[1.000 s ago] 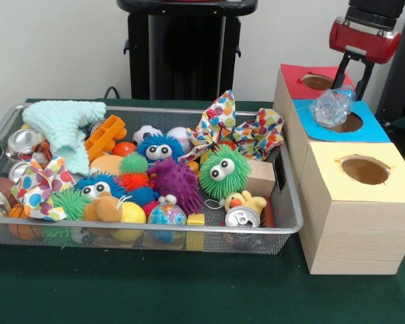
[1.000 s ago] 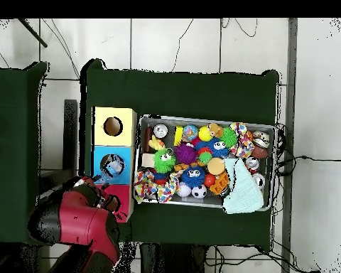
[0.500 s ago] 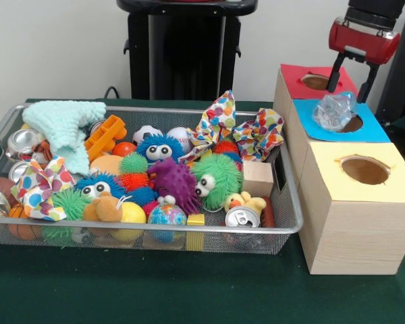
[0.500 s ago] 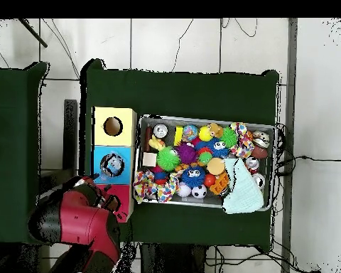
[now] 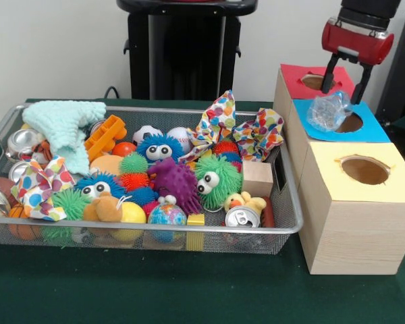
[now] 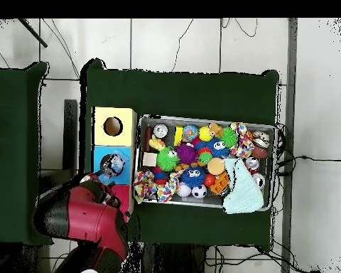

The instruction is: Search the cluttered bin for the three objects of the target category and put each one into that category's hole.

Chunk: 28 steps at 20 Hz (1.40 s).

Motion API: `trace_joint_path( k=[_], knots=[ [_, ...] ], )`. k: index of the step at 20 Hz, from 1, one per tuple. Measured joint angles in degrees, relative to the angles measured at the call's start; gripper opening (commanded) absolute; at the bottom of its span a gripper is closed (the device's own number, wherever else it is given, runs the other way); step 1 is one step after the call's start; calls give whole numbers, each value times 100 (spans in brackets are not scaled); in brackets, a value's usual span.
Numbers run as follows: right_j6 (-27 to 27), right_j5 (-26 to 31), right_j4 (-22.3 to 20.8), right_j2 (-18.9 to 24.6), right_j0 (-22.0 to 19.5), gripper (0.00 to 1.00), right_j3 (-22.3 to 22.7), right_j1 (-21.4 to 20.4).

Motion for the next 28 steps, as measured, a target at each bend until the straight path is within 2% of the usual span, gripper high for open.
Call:
trace_joint_path(
  k=[20,21,28],
  knots=[
    [0,66,-21,-83,25,100,16,-556],
    [0,66,-48,-170,25,0,17,-558],
    [0,66,-93,-412,25,0,2,-459]
  ],
)
